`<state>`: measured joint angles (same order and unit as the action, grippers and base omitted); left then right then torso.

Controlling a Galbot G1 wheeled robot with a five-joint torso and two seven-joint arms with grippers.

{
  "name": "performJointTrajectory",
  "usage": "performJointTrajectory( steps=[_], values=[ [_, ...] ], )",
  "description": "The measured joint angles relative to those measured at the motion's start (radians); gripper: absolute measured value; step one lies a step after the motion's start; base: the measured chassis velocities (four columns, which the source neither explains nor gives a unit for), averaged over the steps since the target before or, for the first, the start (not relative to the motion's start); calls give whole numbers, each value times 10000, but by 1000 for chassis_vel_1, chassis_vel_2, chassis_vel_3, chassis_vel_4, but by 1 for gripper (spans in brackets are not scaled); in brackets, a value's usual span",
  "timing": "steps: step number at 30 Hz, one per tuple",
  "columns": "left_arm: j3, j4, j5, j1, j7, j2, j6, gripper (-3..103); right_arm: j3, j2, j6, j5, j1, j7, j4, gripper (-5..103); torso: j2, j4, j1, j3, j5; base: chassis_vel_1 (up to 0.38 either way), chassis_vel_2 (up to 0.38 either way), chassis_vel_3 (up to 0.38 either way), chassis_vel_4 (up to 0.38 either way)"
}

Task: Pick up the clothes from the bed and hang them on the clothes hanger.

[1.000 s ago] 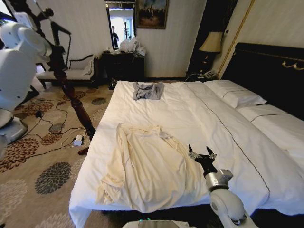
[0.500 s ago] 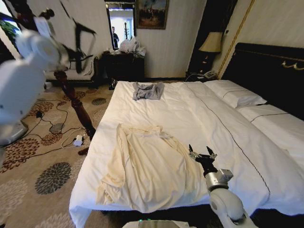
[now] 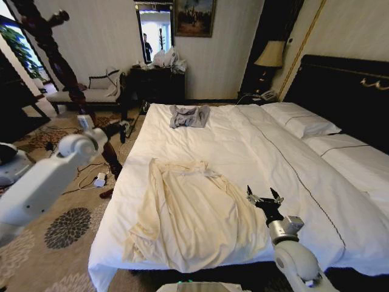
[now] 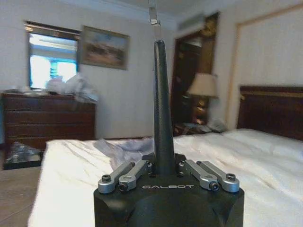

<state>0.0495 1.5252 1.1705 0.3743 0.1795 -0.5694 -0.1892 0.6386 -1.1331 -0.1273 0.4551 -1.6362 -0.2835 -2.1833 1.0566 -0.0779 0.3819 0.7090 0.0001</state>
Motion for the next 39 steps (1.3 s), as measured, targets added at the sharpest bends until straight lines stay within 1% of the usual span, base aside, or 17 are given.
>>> performJointTrajectory(
  steps=[4,5,7,8,9,12,13,14,16,17,18,22,23,27,32,36,39],
  values=[
    [31,-93,-553,920,1795,203,924,18,-23,85,-21,67,88,-34,121,100,0,1,0,0,-1,0,0,0,0],
    [31,-93,-553,920,1795,203,924,18,-23,85,-21,67,88,-34,121,100,0,1,0,0,-1,0,0,0,0],
    [212,-396,-940,1139,2637,206,1965,18,-25,177,-46,125,133,-67,156,100,0,5,-1,0,-1,0,0,0,0],
    [212,-396,-940,1139,2637,206,1965,18,-25,177,-46,125,133,-67,156,100,0,5,-1,0,-1,0,0,0,0],
    [357,-626,-1092,1203,3163,178,2632,18,-26,226,-61,150,156,-79,165,100,0,2,-1,0,-2,0,0,0,0],
    [634,-931,-1280,1345,4352,264,3333,18,-17,326,-109,233,218,-123,174,100,0,-1,0,1,-3,0,0,0,0],
    [705,-994,-1287,1372,4805,329,3429,18,-8,360,-119,255,235,-135,182,100,0,0,0,1,-1,0,0,0,0],
    [705,-994,-1287,1372,4805,329,3429,18,-8,360,-119,255,235,-135,182,100,0,0,0,1,-1,0,0,0,0],
    [834,-1122,-1304,1395,5832,482,3481,18,24,461,-139,295,278,-163,206,100,0,1,-1,1,-1,0,0,0,0],
    [834,-1122,-1304,1395,5832,482,3481,18,24,461,-139,295,278,-163,206,100,0,1,-1,1,-1,0,0,0,0],
    [889,-1244,-1305,1397,6604,587,3476,18,50,551,-167,339,337,-194,226,100,0,0,-1,0,-1,0,0,0,0],
    [907,-1824,-1435,1540,8376,891,3335,18,61,925,-259,390,621,-259,367,100,0,-1,0,0,0,0,0,0,0],
    [907,-1824,-1435,1540,8376,891,3335,18,61,925,-259,390,621,-259,367,100,0,-1,0,0,0,0,0,0,0],
    [330,-2451,-1710,2210,9310,1176,3357,18,-508,1687,-333,394,1353,-185,909,100,0,5,-1,0,-3,0,0,0,0],
    [77,-2622,-1750,2483,9484,1331,3374,18,-1283,2153,-691,1180,2583,-102,1722,100,0,1,-1,1,-1,0,0,0,0],
    [-152,-2645,-1691,2656,9555,1594,3369,18,-2629,2436,-1056,2274,4624,34,2630,100,-1,0,1,2,-1,0,0,0,0],
    [-211,-2618,-1648,2753,9561,1729,3366,18,-3480,2455,-1073,2438,5551,163,3090,100,-1,4,1,3,-1,0,0,0,0]
  ],
)
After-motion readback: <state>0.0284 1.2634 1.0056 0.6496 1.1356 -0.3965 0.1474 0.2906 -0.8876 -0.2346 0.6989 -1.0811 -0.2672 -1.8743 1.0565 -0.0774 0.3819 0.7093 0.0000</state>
